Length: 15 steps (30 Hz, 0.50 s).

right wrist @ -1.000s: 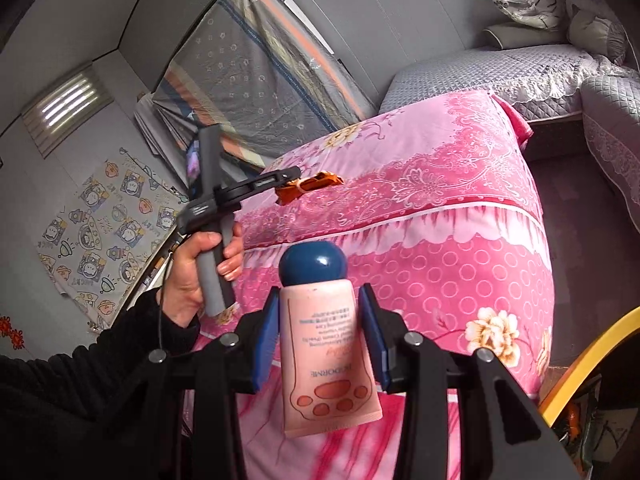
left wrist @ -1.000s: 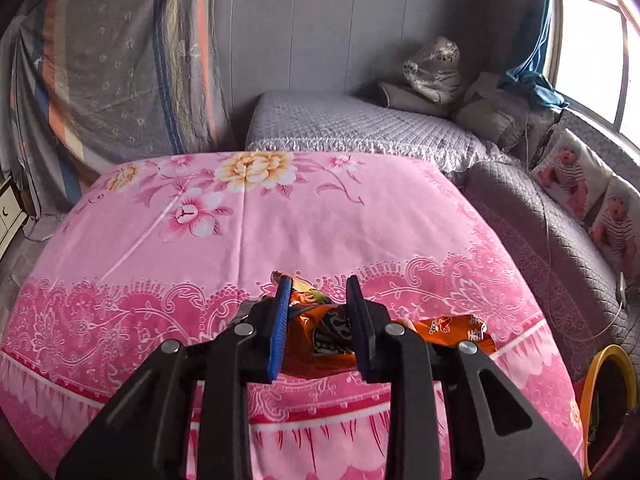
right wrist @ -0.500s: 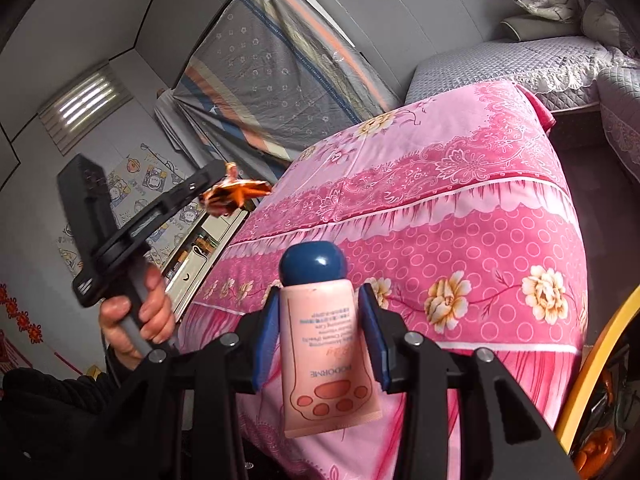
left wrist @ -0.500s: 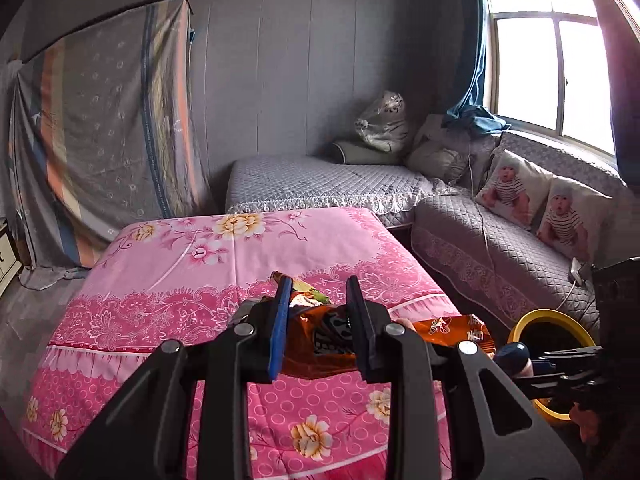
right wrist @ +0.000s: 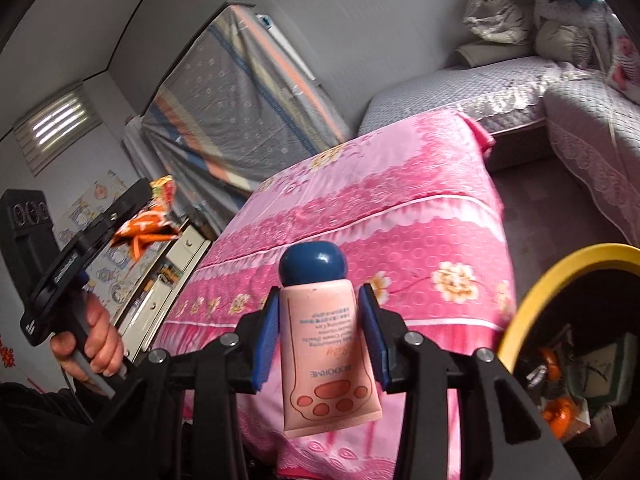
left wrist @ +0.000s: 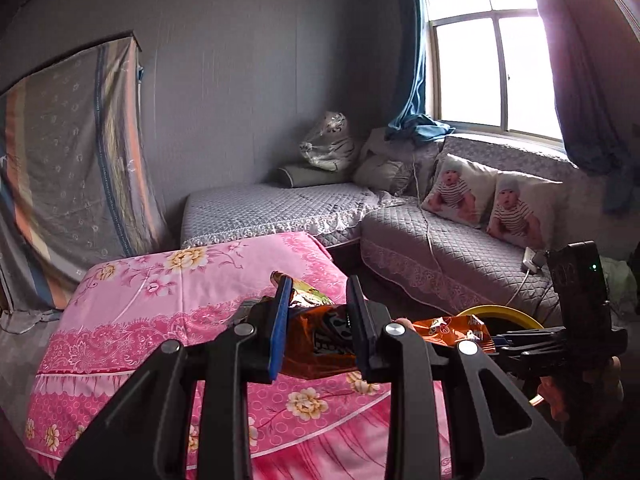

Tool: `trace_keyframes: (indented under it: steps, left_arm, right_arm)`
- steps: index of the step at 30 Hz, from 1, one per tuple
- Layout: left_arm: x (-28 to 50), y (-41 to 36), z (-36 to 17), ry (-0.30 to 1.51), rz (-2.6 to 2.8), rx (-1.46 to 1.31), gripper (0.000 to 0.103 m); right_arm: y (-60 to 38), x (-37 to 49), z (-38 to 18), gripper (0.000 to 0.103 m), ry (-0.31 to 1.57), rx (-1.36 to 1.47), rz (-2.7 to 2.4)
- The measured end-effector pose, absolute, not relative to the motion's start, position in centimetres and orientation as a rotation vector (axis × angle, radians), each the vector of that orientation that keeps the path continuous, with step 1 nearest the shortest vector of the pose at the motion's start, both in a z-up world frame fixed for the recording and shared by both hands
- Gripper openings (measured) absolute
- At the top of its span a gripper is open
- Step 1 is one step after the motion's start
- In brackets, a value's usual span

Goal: Collect trash
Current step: 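Carry the tube over the bin and open the right gripper while left carries the wrapper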

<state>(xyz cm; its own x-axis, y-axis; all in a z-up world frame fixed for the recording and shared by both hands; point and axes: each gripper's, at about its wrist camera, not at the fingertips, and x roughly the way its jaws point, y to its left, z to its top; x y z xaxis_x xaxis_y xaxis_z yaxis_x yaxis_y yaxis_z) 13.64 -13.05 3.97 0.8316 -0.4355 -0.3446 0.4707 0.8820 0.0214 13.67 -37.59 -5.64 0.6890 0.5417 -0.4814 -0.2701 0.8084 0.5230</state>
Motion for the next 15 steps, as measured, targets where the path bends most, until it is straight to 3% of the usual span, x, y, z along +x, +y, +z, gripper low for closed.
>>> trace_keyframes:
  steps: [15]
  left_arm:
    - [11.4, -24.8, 2.8, 0.321, -0.733, 0.205, 0.026]
  right_arm:
    - [-48.7, 8.9, -8.2, 0.037, 0.599, 0.518, 0.054]
